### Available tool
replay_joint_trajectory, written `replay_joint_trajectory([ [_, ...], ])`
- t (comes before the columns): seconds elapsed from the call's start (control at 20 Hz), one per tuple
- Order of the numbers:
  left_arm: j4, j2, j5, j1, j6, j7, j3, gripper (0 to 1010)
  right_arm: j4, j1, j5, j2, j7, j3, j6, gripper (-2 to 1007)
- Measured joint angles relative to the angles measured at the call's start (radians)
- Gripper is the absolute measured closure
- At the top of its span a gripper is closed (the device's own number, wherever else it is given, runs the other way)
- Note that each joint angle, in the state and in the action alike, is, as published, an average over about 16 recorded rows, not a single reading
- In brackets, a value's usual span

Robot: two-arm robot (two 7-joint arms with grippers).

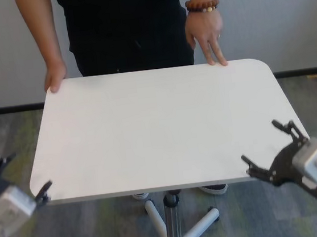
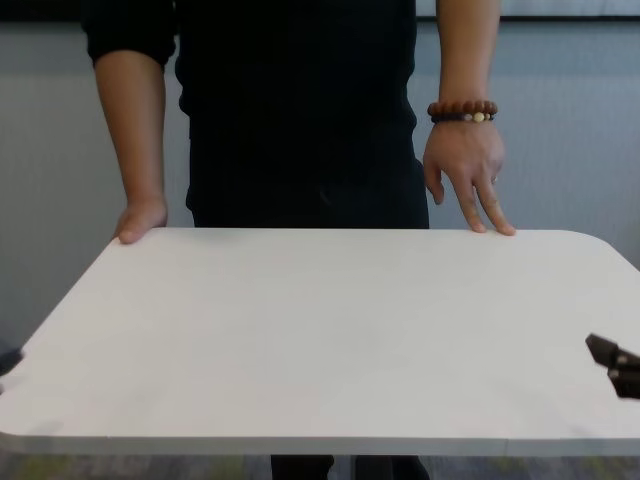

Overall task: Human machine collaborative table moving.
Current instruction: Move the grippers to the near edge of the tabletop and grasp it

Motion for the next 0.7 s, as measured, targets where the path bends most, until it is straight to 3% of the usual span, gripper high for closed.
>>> replay_joint_trajectory([
  [0.2, -0.022, 0.046, 0.021, 0.088, -0.013, 0.024, -0.026, 9, -0.018, -0.035, -0.015, 0.021, 0.018, -0.005, 0.002, 0],
  [0.4, -0.025, 0.074, 0.041, 0.150, -0.023, 0.034, -0.041, 9, -0.033, -0.074, -0.023, 0.045, 0.034, -0.004, 0.008, 0],
  [0.55, -0.012, 0.079, 0.055, 0.167, -0.020, 0.028, -0.043, 9, -0.039, -0.099, -0.028, 0.058, 0.043, -0.001, 0.018, 0],
  [0.7, 0.014, 0.068, 0.076, 0.157, -0.013, 0.011, -0.032, 9, -0.038, -0.116, -0.032, 0.064, 0.053, 0.000, 0.031, 0],
])
